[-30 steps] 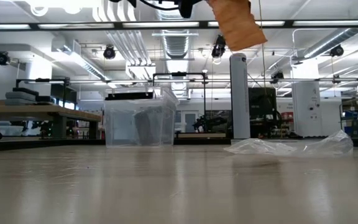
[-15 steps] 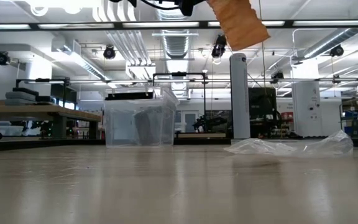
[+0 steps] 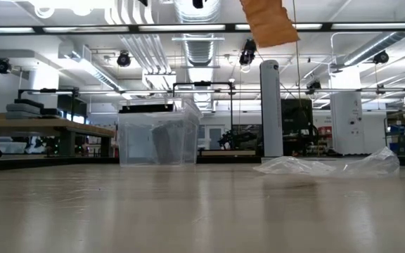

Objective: Roll bandage
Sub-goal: Roll the orange bandage

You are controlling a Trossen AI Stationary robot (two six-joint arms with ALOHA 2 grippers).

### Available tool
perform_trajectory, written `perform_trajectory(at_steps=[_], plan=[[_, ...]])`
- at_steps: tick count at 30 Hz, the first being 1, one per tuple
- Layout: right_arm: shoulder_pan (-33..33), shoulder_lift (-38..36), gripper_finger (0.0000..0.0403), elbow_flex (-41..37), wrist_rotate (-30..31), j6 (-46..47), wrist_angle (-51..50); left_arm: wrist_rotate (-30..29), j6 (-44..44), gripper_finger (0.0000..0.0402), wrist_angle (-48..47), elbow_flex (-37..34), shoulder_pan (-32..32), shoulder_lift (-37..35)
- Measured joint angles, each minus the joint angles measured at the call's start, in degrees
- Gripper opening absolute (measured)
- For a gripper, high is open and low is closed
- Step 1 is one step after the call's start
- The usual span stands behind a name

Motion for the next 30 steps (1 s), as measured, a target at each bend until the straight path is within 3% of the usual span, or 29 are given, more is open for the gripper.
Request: perform_trajectory(at_steps=[7,18,23,30], plan=[[0.5,0.8,0.0097,0.0,-1.5,-3.7,0.1,2.1,-3.6,0.0280,5.0,0.0,0.1,1.7],[1.1,0.9,0.0096,-0.1,-1.4,-2.9,1.9,-2.9,-1.9,0.0213,5.5,0.0,0.3,2.8],[1.2,0.8,0.0099,0.0,-1.2,-2.4,2.0,-3.1,-1.9,0.0165,5.9,0.0,0.3,2.8],[1.2,0.8,0.0128,0.0,-0.9,6.5,2.4,-4.5,0.9,0.0059,6.8,0.0,0.3,2.8]])
